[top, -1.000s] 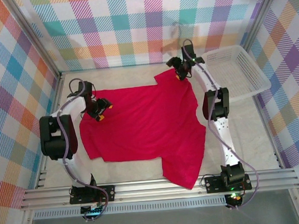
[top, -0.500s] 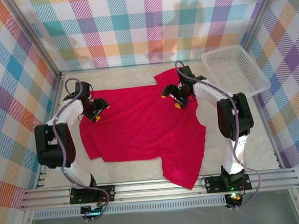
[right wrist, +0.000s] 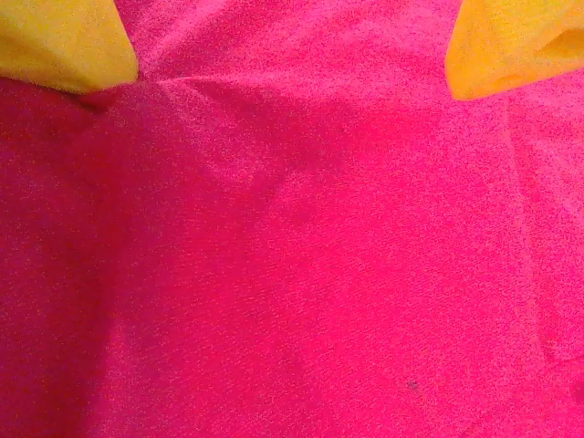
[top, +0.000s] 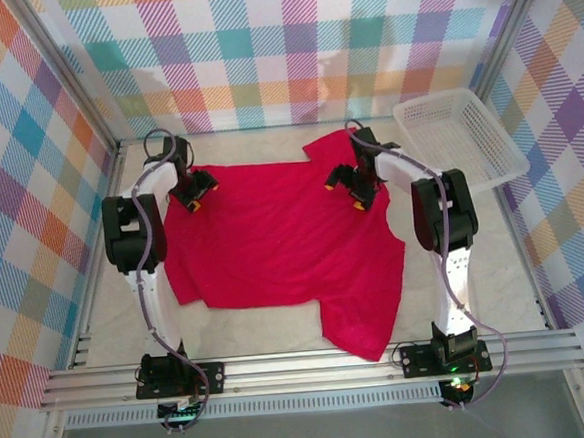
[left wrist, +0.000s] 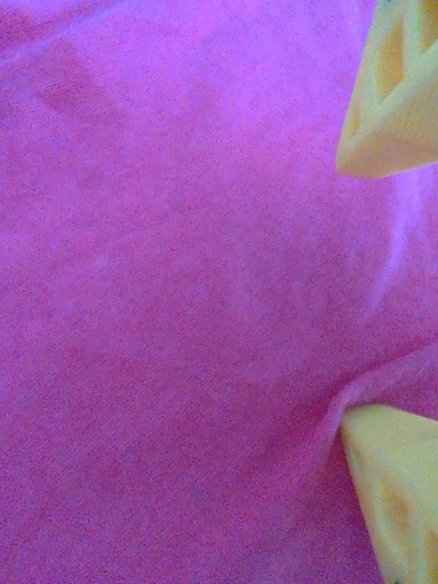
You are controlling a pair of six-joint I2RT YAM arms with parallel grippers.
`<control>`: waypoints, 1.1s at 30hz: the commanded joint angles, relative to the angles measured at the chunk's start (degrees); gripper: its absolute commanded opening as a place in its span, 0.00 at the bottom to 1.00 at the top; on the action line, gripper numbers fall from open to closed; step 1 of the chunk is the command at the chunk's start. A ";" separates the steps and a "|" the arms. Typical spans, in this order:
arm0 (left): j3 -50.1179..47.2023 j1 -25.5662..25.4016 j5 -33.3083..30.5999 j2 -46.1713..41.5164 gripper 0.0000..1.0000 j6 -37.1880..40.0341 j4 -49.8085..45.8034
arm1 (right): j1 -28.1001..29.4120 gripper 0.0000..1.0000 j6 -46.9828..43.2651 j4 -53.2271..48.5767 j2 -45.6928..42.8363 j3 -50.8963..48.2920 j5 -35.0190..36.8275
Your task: Fold the inside-out t-shirt
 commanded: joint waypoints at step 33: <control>-59.93 3.55 7.68 -57.42 0.46 -10.89 2.12 | 7.58 0.80 2.30 -7.23 -47.60 -35.03 5.71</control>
